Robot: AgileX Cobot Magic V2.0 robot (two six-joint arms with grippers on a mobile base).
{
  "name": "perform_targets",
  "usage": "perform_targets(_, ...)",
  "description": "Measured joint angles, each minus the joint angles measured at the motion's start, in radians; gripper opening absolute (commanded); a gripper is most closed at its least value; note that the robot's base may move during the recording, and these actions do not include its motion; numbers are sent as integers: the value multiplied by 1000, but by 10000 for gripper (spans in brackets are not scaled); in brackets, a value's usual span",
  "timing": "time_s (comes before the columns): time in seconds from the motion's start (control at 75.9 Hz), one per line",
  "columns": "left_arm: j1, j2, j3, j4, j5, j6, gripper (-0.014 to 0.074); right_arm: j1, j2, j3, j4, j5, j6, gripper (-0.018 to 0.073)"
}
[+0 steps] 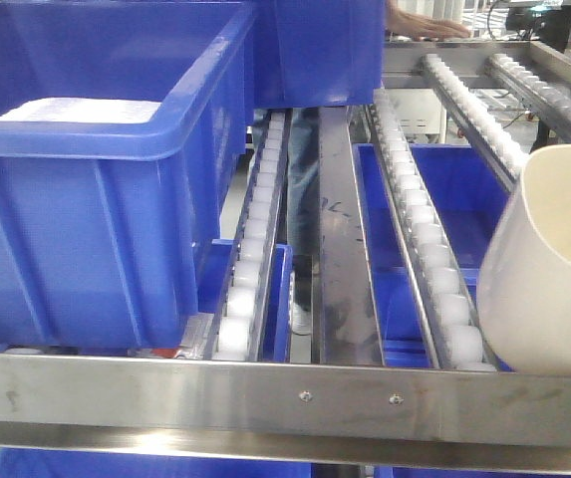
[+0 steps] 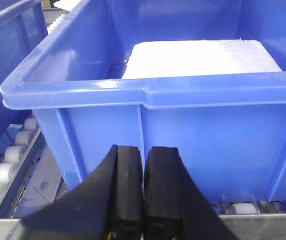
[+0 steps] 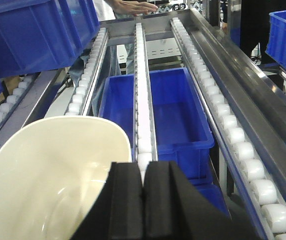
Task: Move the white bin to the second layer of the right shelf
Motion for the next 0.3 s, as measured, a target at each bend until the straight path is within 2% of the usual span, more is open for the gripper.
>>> perform_targets(0.303, 0, 0, 0, 0, 0, 0, 85, 0, 0, 0, -1, 0, 2, 55)
